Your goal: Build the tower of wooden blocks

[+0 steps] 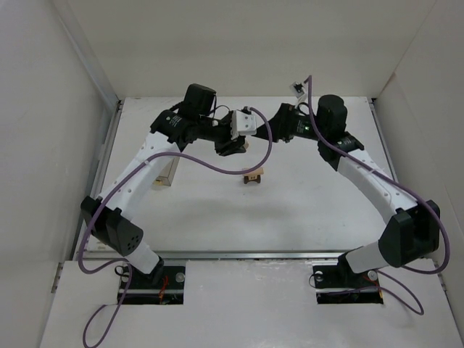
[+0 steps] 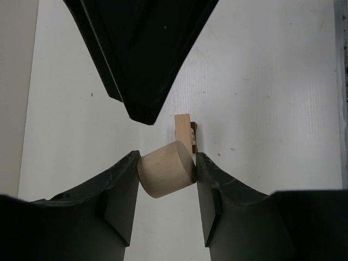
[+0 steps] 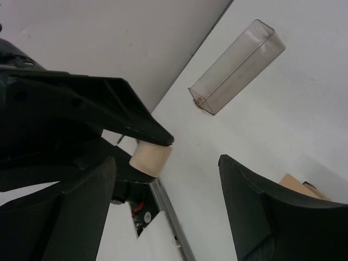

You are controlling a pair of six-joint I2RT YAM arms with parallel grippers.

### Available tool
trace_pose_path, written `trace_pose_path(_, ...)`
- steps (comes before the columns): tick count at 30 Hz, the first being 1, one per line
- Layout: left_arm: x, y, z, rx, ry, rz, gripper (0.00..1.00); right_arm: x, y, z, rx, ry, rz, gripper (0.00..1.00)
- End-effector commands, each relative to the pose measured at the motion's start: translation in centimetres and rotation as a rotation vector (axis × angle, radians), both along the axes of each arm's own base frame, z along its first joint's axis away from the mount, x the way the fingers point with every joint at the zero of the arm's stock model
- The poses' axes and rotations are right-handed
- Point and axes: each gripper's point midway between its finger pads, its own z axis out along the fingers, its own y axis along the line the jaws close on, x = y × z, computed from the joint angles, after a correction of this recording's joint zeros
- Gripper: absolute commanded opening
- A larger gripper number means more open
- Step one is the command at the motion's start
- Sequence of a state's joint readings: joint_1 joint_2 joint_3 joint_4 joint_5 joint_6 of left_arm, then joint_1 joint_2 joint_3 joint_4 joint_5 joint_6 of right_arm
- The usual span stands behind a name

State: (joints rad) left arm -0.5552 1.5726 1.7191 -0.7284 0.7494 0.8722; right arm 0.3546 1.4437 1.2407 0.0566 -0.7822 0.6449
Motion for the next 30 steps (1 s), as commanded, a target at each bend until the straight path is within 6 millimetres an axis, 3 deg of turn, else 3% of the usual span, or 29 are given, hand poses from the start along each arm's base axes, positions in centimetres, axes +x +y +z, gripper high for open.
trace_pose_path(1, -0.1, -0.6, 2.4, -0.030, -0.096, -0.013, 0.00, -2.1, 0.8, 2.9, 0.066, -0.093, 0.084, 0.81)
trace_pose_path(5, 0.8, -0.7, 2.7, -0.019, -0.127, 0.034, 0.00, -2.5, 2.1, 1.5, 0.060, -0.044, 0.130, 0.78)
trace_pose_path(13, 1.0, -0.7, 2.7, -0.009, -0.138, 0.056, 0.00, -2.6, 3.9, 0.8, 0.053, -0.007, 0.152, 0.75)
trace_pose_path(18, 1.0, -0.5, 2.6, -0.005, -0.141, 0.064, 0.00, -2.6, 4.3, 0.3, 0.049, 0.003, 0.161, 0.56)
trace_pose_path(26, 0.9, -0.7, 2.4, -0.001, -0.144, 0.062, 0.00, -2.9, 5.0, 0.0, 0.045, 0.005, 0.208, 0.40)
trace_pose_path(30, 1.7, -0.4, 3.2, -0.011, -0.166, 0.121, 0.03, -2.9, 5.1, 0.1, 0.044, -0.006, 0.219, 0.15)
